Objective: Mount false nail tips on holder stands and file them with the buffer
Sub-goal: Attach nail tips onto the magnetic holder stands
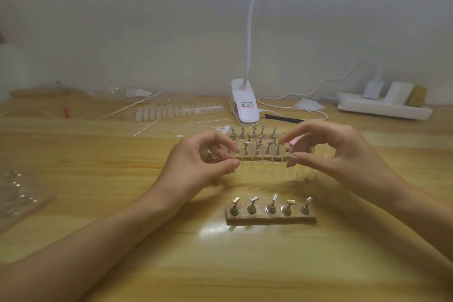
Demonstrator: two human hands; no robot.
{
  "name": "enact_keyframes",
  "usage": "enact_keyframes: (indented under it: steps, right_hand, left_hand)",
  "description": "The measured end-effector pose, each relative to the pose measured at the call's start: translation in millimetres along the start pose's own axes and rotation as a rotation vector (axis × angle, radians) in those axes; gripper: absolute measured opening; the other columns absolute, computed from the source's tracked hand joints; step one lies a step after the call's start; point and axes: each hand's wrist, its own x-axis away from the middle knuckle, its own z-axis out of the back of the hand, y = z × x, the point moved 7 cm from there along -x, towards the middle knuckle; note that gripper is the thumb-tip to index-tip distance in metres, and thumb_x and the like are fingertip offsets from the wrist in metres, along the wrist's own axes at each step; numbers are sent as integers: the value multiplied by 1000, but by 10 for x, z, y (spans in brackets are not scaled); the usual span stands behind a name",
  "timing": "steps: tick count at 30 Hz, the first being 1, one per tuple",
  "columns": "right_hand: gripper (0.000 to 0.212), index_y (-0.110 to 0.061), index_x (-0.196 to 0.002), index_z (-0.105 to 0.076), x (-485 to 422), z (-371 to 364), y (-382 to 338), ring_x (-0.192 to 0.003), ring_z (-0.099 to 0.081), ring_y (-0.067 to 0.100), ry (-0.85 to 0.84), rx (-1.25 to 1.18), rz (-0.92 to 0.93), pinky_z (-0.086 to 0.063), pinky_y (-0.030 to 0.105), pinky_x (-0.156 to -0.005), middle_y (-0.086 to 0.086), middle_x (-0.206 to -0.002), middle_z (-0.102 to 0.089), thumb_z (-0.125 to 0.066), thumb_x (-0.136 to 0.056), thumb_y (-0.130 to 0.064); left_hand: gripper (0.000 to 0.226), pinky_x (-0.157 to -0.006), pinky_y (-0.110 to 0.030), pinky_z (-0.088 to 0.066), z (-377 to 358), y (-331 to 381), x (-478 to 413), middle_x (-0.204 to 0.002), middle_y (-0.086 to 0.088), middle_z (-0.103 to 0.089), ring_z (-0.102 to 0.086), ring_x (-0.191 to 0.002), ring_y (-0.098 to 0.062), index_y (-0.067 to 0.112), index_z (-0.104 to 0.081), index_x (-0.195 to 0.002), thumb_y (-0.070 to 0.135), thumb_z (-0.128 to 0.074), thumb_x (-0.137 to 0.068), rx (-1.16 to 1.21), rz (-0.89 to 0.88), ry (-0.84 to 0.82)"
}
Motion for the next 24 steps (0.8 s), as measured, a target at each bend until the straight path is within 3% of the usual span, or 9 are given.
enact_keyframes:
  steps: [2, 4, 7, 10, 14, 17, 21, 24]
  right_hand:
    - [23, -26, -98, -72, -1, 3, 3, -75, -65, 18, -24, -35, -26, -47, 27, -81, -5, -75, -74, -81, -79, -17]
    - [26, -27, -99, -71, -2, -9, -2, -77, -65, 18, -54, -37, -38, -46, 24, -81, -7, -76, -75, -82, -78, -16]
    - [27, -31, -100, -70, -7, -35, -17, -81, -67, 11, -79, -3, -50, -43, 17, -81, -12, -78, -75, -82, -79, -18]
    - [29, -33, -101, -69, -17, -63, -73, -81, -67, 7, -78, 7, -40, -42, 10, -75, -13, -79, -75, -83, -79, -19]
    - [33, -31, -103, -69, -26, -100, -136, -77, -68, 10, -92, -3, -28, -41, 10, -74, -10, -78, -74, -83, -78, -16]
    - [36, -27, -105, -70, -31, -118, -170, -72, -67, 9, -72, 45, -4, -44, 12, -70, -8, -73, -71, -83, -78, -7]
    - [43, -29, -111, -66, -30, -74, -221, -67, -63, 14, 68, 47, 8, -47, 18, -67, -7, -70, -69, -82, -79, -7]
    - [47, -31, -117, -63, -11, -35, -262, -65, -63, 15, 171, -19, 17, -51, 28, -65, -4, -70, -69, -80, -80, -7]
  left_hand:
    - [18, -53, -21, -49, 8, 48, -10, -71, 2, -68, -64, -59, -8, 26, -72, -85, 14, -82, -77, -46, -3, -33]
    - [15, -61, -22, -49, 15, 149, -35, -72, 8, -68, -63, -62, -5, 30, -72, -85, 23, -83, -77, -238, -66, -74]
    - [14, -82, -36, -48, -41, 346, -30, -78, 22, -66, -61, -81, 0, 37, -68, -83, 46, -77, -78, -622, -206, -116]
    - [16, -94, -44, -42, -93, 505, 13, -80, 28, -63, -59, -84, 5, 41, -64, -81, 54, -71, -77, -729, -233, -107]
    - [20, -88, -39, -44, -151, 619, 58, -68, 23, -63, -60, -72, 3, 34, -66, -78, 53, -71, -77, -725, -254, -98]
    - [24, -84, -29, -31, -174, 675, 109, -64, 22, -59, -54, -67, 7, 32, -63, -75, 55, -68, -79, -838, -288, -51]
    - [24, -79, -33, -28, -229, 829, 200, -63, 16, -58, -45, -58, 0, 27, -57, -76, 46, -64, -88, -935, -418, 73]
    - [24, -79, -37, -34, -256, 940, 267, -62, 13, -59, -53, -59, -10, 25, -55, -72, 38, -67, -88, -914, -495, 145]
